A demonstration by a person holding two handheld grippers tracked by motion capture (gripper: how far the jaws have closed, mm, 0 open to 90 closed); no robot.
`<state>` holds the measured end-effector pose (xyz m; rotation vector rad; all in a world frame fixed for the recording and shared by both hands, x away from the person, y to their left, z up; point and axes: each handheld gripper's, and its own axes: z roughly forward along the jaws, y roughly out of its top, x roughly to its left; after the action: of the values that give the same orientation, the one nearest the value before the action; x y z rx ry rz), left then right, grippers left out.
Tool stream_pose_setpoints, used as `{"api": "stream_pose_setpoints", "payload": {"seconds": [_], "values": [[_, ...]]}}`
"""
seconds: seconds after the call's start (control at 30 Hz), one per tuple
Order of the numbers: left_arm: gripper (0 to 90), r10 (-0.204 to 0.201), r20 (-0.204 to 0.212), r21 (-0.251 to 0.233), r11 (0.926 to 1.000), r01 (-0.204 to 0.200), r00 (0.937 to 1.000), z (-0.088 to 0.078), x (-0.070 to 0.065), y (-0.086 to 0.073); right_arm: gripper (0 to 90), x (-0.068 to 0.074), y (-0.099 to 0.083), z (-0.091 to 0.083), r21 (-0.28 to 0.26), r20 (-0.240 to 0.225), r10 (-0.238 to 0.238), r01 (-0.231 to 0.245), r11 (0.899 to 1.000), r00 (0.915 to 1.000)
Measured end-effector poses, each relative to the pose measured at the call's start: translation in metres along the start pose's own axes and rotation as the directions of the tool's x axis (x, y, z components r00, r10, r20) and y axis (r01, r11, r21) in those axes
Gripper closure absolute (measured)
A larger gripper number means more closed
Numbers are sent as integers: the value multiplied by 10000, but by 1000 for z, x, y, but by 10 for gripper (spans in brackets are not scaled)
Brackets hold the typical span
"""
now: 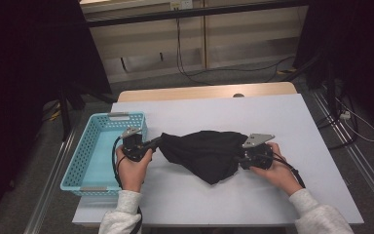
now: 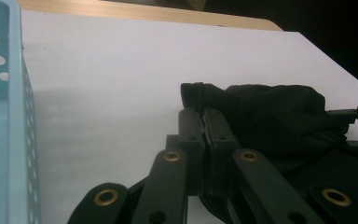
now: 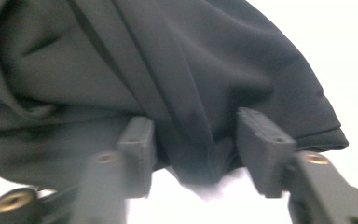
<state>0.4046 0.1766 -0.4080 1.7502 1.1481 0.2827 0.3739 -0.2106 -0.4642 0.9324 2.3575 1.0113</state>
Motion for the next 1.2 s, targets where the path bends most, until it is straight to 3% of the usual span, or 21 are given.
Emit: {"api": "stream_pose_setpoints", "payload": {"seconds": [0.03,0.07,0.17,0.27,0.5,0.6,0.7,0.93,1.03,1.13,1.2], "values": [[873,-1,5,13,10000,1,10000,0,-1,0,686,1,1,-2,81,197,-158,156,9998,9997],[873,37,17,9,10000,-37,10000,0,-1,0,701,0,0,-3,249,394,-362,352,9991,9986],[873,129,71,11,9999,-129,9999,1,-3,0,800,-8,-1,-12,111,321,-43,39,9999,9995],[874,99,90,-4,10000,-99,9999,2,-4,0,854,-17,0,-26,-441,286,476,-463,9980,9985],[875,264,877,-152,9996,-251,9958,9,-20,3,878,-38,-8,-72,-1158,-18,1266,-1260,9853,9920],[875,428,981,-130,9990,-417,9943,17,-27,2,879,-45,-13,-85,-1316,-225,1588,-1604,9782,9870],[874,566,991,117,9982,-581,9935,27,-30,-3,878,-46,-18,-85,-1058,-232,1648,-1663,9804,9861],[874,285,863,441,9985,-324,9959,37,-22,-14,840,-49,-23,-67,-666,-147,1811,-1817,9811,9834],[874,174,774,586,9980,-220,9968,37,-19,-16,821,-50,-21,-56,-621,183,1758,-1744,9827,9843],[874,140,575,578,9982,-173,9982,35,-15,-17,761,-52,-18,-49,-844,354,2091,-2055,9750,9773],[874,76,540,581,9983,-108,9985,33,-13,-17,767,-53,-17,-46,-910,521,2092,-2039,9747,9765]]}}
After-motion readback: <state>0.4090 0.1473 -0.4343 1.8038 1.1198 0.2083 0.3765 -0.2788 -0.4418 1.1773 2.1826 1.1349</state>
